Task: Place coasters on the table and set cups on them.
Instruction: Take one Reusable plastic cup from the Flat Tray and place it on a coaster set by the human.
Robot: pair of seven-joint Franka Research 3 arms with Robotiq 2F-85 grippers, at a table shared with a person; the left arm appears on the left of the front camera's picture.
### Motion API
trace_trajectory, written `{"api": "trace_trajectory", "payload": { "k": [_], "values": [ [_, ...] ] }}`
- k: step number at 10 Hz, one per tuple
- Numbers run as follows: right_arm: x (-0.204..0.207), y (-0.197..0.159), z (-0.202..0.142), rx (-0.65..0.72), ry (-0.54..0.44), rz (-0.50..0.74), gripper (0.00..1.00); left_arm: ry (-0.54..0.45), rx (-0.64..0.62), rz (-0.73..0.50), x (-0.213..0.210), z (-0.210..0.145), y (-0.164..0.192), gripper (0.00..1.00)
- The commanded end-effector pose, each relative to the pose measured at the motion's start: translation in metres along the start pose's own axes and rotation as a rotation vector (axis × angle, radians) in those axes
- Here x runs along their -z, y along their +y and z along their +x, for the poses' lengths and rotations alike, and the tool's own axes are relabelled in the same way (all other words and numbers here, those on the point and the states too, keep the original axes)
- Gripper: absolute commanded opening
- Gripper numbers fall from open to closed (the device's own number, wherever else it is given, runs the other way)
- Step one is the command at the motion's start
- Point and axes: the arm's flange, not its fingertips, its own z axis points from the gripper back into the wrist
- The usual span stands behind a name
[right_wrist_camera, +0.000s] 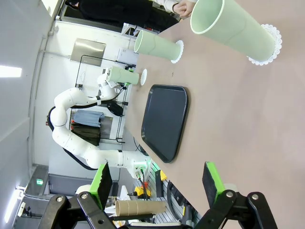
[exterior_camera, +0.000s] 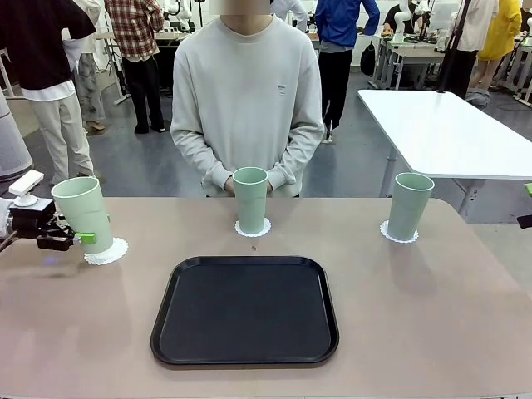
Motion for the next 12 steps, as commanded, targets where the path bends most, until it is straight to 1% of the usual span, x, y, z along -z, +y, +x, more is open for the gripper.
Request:
{"api": "trace_trajectory", "payload": {
  "k": [1, 8, 11, 12],
  "values": [
    [0.000, 0.001, 0.001, 0.009, -0.004, -0.002, 1.00, 0.014, -0.034, -0.018, 0.004, 0.000, 0.012, 0.81],
    [0.000, 0.001, 0.001, 0.009, -0.004, -0.002, 1.00, 0.000, -0.045, -0.014, 0.008, -0.025, 0.029, 0.81],
    [0.000, 0.001, 0.001, 0.009, -0.004, -0.002, 1.00, -0.004, -0.031, -0.033, 0.007, -0.025, 0.026, 0.81],
    [0.000, 0.001, 0.001, 0.009, -0.004, -0.002, 1.00, -0.008, -0.028, -0.042, 0.007, -0.026, 0.025, 0.86]
  ]
}}
